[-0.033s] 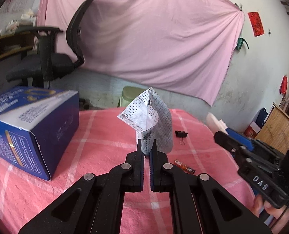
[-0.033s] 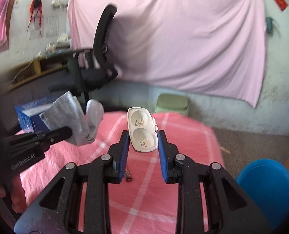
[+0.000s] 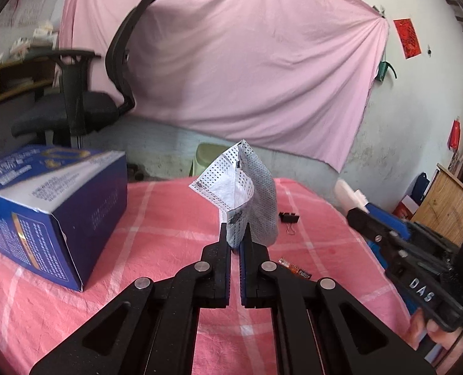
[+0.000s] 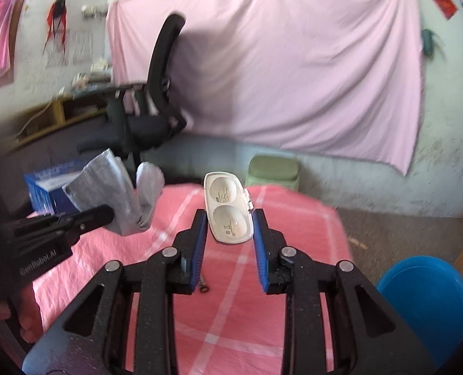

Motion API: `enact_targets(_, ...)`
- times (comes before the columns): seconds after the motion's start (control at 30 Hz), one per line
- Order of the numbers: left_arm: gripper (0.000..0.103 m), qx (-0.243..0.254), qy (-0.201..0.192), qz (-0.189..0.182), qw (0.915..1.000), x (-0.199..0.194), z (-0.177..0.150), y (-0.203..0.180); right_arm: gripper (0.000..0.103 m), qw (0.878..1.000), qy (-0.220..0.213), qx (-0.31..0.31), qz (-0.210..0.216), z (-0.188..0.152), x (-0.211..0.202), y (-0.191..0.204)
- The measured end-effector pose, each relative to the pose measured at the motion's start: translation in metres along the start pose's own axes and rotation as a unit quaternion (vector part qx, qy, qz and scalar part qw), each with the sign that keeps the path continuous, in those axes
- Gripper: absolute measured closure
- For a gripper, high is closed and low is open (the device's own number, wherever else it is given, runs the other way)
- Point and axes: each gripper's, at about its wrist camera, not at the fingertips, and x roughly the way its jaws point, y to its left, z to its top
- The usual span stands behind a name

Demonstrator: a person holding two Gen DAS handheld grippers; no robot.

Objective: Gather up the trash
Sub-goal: 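Lift the mask and earbud case and carry them over the blue bucket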

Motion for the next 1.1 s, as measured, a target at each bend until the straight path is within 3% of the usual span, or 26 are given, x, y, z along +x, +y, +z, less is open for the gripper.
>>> enact_targets(0.33,0.101,0.055,-0.114,-0.011,0.9919,-0.036,0.007,-0.061,0.049,0.99,-0.135,0.022,-0.042,0.005,-0.061,-0.026)
enact_targets(0.53,0.101,0.08,-0.14,-0.031,0.9864,-0.041,0.018,-0.095,0.049,0.978,-0.188,0.021,-0.093,0.005,-0.099,-0.045)
enact_targets(0.87,0.101,0.122,-0.16,-0.089,0.9755,-0.034,0.031,-0.179,0.049,0.963,-0.208,0.04,-0.168,-0.01,-0.157,-0.102)
enact_targets(1.1,0.101,0.138,-0.126,-0.137,0.9728,-0.015,0.019,-0.244,0.049,0.956,-0.192,0.061,-0.213,-0.03,-0.183,-0.149)
